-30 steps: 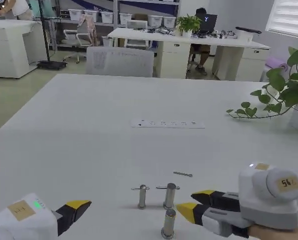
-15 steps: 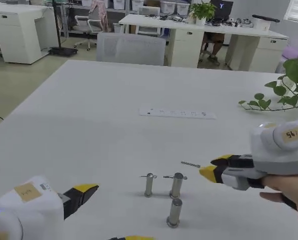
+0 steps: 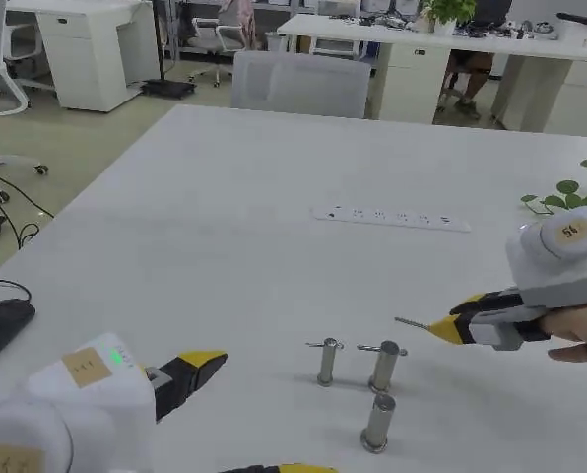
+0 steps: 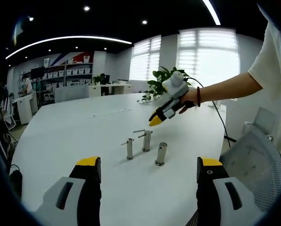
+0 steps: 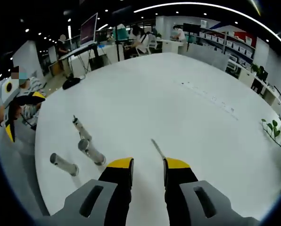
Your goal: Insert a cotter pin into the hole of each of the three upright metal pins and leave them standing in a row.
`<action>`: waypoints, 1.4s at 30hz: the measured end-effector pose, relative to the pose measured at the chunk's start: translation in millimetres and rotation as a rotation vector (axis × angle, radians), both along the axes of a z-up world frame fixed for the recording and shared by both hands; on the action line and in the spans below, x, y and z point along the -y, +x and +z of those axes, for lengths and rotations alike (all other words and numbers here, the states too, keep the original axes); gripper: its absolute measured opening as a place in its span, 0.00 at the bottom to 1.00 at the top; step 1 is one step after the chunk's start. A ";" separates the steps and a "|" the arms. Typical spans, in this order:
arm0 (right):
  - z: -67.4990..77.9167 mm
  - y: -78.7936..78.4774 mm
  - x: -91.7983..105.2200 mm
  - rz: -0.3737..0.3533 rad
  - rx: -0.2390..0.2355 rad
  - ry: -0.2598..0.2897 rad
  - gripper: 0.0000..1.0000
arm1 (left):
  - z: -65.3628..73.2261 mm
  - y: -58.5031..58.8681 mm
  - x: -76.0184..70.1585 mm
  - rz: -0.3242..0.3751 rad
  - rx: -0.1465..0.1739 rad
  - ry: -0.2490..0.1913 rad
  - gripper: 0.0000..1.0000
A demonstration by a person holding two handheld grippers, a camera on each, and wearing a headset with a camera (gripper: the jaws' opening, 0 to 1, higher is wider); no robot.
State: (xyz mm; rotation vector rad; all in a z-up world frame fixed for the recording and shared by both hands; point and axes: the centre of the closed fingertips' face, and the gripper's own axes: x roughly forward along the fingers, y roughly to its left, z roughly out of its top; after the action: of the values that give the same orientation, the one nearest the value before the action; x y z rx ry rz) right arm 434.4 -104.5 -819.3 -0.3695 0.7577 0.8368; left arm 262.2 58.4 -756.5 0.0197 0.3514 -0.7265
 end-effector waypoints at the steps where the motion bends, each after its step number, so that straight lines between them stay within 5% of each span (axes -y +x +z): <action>1: -1.5 1.6 -0.4 0.007 -0.003 -0.008 0.27 | 0.0 0.3 -0.3 0.001 0.000 0.000 0.83; 8: -17.8 10.3 -0.5 0.039 -0.072 -0.052 0.27 | -0.3 0.8 -0.2 0.002 -0.005 -0.009 0.83; 29: -43.6 27.9 4.6 0.219 -0.096 -0.235 0.12 | -5.5 1.6 -1.7 0.003 -0.023 -0.002 0.81; 42: -45.8 28.9 1.5 0.350 -0.125 -0.322 0.09 | -10.0 1.6 -2.9 0.006 -0.038 0.012 0.81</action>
State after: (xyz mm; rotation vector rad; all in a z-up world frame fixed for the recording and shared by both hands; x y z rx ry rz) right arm 463.3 -106.0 -865.2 -0.7577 0.9636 1.0747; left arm 263.8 61.3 -766.4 0.0165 0.3918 -0.7197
